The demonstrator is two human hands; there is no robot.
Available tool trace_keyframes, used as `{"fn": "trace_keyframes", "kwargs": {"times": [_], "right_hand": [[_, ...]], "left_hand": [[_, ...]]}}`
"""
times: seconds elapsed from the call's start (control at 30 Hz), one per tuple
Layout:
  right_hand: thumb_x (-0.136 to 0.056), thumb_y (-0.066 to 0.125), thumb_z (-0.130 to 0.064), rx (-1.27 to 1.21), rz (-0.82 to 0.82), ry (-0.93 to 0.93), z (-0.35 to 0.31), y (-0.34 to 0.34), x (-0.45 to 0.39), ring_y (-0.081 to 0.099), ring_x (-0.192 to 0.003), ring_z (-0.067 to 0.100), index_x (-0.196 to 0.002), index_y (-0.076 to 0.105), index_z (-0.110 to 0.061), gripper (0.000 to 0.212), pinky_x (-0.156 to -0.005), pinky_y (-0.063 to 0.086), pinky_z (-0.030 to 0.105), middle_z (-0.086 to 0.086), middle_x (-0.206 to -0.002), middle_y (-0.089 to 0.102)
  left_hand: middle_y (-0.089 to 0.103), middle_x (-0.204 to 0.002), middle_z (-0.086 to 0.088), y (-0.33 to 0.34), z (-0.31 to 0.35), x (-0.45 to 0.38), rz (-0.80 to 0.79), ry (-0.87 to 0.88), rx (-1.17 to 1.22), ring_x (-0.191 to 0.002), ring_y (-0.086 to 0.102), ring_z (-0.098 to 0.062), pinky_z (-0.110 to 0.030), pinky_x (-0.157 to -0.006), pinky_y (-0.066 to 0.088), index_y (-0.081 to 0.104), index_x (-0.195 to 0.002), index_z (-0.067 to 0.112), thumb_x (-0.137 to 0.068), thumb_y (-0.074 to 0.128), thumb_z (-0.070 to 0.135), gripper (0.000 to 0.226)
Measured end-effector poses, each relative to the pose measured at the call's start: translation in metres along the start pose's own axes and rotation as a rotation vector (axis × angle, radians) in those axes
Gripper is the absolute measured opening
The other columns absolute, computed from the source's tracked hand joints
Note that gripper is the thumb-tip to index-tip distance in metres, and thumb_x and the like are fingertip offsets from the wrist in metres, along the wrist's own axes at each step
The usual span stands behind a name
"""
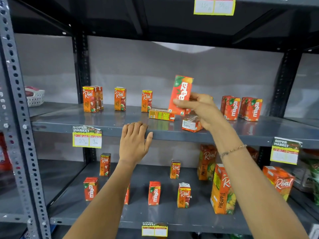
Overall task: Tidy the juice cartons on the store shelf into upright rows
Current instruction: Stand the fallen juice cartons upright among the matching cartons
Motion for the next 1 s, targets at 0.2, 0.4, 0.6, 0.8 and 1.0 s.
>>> {"fn": "trace_keyframes", "kwargs": {"times": [0.2,0.4,0.6,0.8,1.0], "right_hand": [[-0.066,0.085,-0.014,0.296,0.301,0.123,0.027,-0.07,-0.085,0.065,-0.103,0.024,-0.113,0.053,-0.01,0.057,-0.081,0.055,0.033,0.011,-0.119,0.065],[-0.067,0.085,-0.028,0.758,0.366,0.198,0.049,-0.081,-0.117,0.063,-0.108,0.023,-0.114,0.065,-0.007,0.054,-0.081,0.047,0.026,0.01,-0.119,0.067],[-0.072,0.082,-0.022,0.885,0.306,0.304,0.068,-0.067,-0.129,0.062,-0.108,0.03,-0.119,0.059,-0.001,0.057,-0.082,0.048,0.032,0.015,-0.121,0.064],[-0.087,0.065,-0.006,0.832,0.225,0.366,0.091,-0.07,-0.137,0.06,-0.111,0.03,-0.123,0.052,0.003,0.039,-0.095,0.05,0.041,0.018,-0.123,0.06],[-0.096,0.048,-0.008,0.607,0.184,0.351,0.074,-0.067,-0.116,0.049,-0.124,0.031,-0.134,0.041,0.002,0.04,-0.103,0.044,0.042,0.019,-0.137,0.049]], "left_hand": [[0.064,-0.102,-0.006,0.004,-0.002,-0.001,0.015,-0.002,0.007,-0.093,0.058,-0.025,-0.036,-0.094,0.032,0.06,-0.101,0.013,-0.094,0.029,0.044,0.044],[0.065,-0.099,-0.007,0.001,0.0,-0.002,0.074,0.017,0.002,-0.09,0.06,-0.026,-0.037,-0.091,0.033,0.062,-0.098,0.011,-0.093,0.033,0.041,0.042],[0.066,-0.098,-0.007,0.001,0.0,-0.001,0.098,0.042,-0.016,-0.089,0.06,-0.026,-0.037,-0.09,0.034,0.063,-0.097,0.01,-0.092,0.034,0.04,0.042],[0.066,-0.098,-0.007,0.0,0.002,0.0,0.108,0.051,-0.021,-0.088,0.061,-0.027,-0.037,-0.091,0.033,0.063,-0.097,0.01,-0.092,0.035,0.04,0.041],[0.066,-0.098,-0.007,0.001,0.001,0.001,0.116,0.047,-0.006,-0.088,0.06,-0.026,-0.037,-0.091,0.034,0.063,-0.097,0.011,-0.091,0.036,0.039,0.039]]}}
Point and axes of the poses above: each hand's wrist, its own x-axis away from the middle knuckle, its own y-axis out of the palm, z = x × y, the point moved 9 cm from there along -x, towards the middle knuckle
